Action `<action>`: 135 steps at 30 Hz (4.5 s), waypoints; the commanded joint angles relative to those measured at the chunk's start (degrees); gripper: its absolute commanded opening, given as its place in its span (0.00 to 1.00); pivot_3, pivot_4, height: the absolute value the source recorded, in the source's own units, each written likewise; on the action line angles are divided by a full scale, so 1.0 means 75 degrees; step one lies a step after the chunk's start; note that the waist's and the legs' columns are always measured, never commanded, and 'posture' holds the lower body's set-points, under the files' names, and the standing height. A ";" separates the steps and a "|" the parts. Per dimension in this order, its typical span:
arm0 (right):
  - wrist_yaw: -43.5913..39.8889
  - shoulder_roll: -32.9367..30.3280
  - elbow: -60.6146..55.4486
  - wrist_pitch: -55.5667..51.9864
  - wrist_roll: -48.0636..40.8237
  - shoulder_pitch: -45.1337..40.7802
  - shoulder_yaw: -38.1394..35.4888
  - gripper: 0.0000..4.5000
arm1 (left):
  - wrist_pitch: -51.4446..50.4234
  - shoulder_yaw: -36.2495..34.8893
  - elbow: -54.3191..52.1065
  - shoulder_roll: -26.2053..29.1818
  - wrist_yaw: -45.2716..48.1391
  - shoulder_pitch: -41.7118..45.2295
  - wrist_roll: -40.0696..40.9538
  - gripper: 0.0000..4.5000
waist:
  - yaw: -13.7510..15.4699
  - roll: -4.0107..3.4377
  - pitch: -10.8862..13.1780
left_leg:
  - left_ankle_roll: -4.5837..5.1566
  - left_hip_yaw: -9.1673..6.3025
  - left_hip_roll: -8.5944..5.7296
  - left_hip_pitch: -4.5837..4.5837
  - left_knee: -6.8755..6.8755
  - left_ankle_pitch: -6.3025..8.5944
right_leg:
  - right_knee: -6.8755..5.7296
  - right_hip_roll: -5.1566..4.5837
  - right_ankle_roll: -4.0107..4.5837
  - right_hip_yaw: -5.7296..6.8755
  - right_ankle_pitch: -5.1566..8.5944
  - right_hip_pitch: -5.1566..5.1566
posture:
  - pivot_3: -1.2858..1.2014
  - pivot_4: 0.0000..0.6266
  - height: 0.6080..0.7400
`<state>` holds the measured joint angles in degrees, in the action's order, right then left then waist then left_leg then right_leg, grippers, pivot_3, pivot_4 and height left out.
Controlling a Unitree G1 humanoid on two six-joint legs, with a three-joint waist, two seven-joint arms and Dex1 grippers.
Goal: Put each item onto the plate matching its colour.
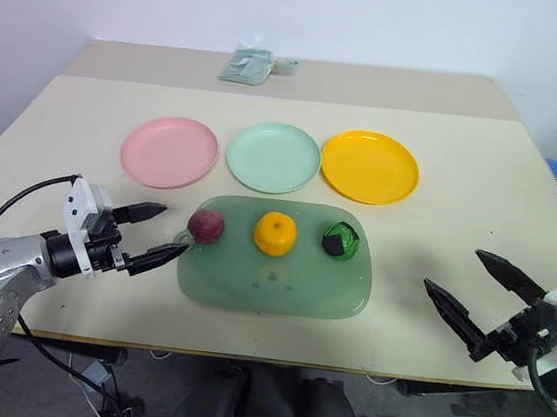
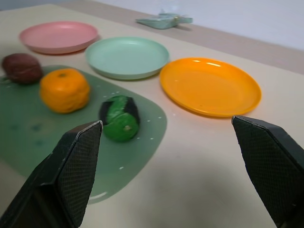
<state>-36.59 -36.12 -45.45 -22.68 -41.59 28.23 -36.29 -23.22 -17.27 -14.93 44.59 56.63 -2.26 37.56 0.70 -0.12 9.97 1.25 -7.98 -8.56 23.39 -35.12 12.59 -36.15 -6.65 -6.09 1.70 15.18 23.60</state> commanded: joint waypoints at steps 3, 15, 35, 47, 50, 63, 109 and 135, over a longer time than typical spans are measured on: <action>0.0466 -0.0110 -0.0743 -0.0256 -0.0331 -0.0156 0.0042 0.99 | 0.0160 -0.0265 -0.0046 0.0005 0.0091 -0.0007 0.0001 1.00 | 0.0017 -0.0001 0.0003 | 0.0000 0.0001 0.0000 0.0003 0.0002 0.0000 | 0.0003 -0.0001 0.0004 0.0000 0.0001 0.0003 | 0.52 0.24 1.00; 0.0271 -0.0369 -0.0005 -0.0394 -0.0621 -0.1563 0.0885 0.99 | 0.0288 0.0142 -0.0141 -0.0477 -0.0403 0.0427 -0.0350 1.00 | 0.0016 0.0010 0.0009 | 0.0011 0.0013 -0.0003 0.0011 -0.0003 0.0005 | 0.0022 -0.0005 0.0033 0.0001 -0.0022 0.0004 | 0.52 0.24 1.00; -0.2481 -0.1143 0.2027 -0.0132 0.0110 -0.3981 0.3203 0.99 | -0.0600 0.1863 0.0713 -0.1228 -0.1896 0.1643 -0.1796 1.00 | 0.0026 0.0036 0.0025 | 0.0032 0.0018 -0.0005 0.0008 -0.0017 -0.0004 | 0.0013 -0.0005 0.0004 0.0007 -0.0045 0.0001 | 0.52 0.24 1.00; -0.2086 -0.0917 0.1804 -0.0220 0.0185 -0.4257 0.3343 1.00 | -0.0377 0.1540 0.1027 -0.1900 -0.2601 0.2251 -0.2000 0.52 | 0.0016 0.0037 0.0026 | 0.0028 0.0018 -0.0004 0.0007 -0.0030 -0.0007 | 0.0007 -0.0002 0.0001 0.0007 -0.0053 -0.0001 | 0.52 0.24 1.00; -0.1739 -0.0716 0.1935 -0.0134 0.0385 -0.4572 0.3498 1.00 | -0.0243 0.1200 0.1464 -0.2252 -0.3423 0.2800 -0.2122 0.52 | 0.0024 0.0038 0.0026 | 0.0027 0.0018 -0.0004 0.0006 -0.0033 -0.0008 | 0.0004 -0.0002 -0.0002 0.0007 -0.0055 -0.0001 | 0.52 0.24 1.00; -0.1029 0.0323 0.3257 0.0777 0.1759 -0.5762 0.4150 1.00 | 0.0351 -0.0116 0.4782 -0.3599 -0.7604 0.5442 -0.3070 0.60 | 0.0026 0.0047 0.0028 | 0.0030 0.0016 -0.0007 0.0012 -0.0114 -0.0006 | -0.0010 0.0020 -0.0041 0.0007 -0.0102 -0.0025 | 0.52 0.24 1.00; -0.0313 0.2049 0.5465 -0.2569 0.3599 -0.8578 0.7368 0.80 | 0.1592 0.0443 0.1173 -0.0124 0.2807 0.0956 -0.0203 1.00 | -0.0039 0.0031 0.0029 | 0.0004 0.0023 0.0012 0.0014 -0.0060 -0.0019 | -0.0011 0.0032 0.0002 -0.0007 -0.0127 0.0058 | 0.52 0.24 1.00; 0.1226 0.2319 1.3888 0.2559 0.4613 -1.2470 0.4662 0.72 | 0.0916 0.0939 -0.0149 -0.1602 -0.1076 0.1002 -0.0977 1.00 | -0.0218 0.0032 0.0029 | -0.0053 0.0033 0.0012 0.0014 -0.0033 -0.0064 | -0.0014 0.0042 0.0017 -0.0027 -0.0141 0.0040 | 0.52 0.24 1.00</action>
<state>-28.19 -18.98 55.43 -8.16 -7.56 -61.97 0.41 -16.70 -9.49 -13.75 32.32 48.92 5.24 29.88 -0.94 0.12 10.18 0.81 -7.73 -8.47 23.49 -35.33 12.07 -36.26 -6.33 -5.96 1.48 14.13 23.92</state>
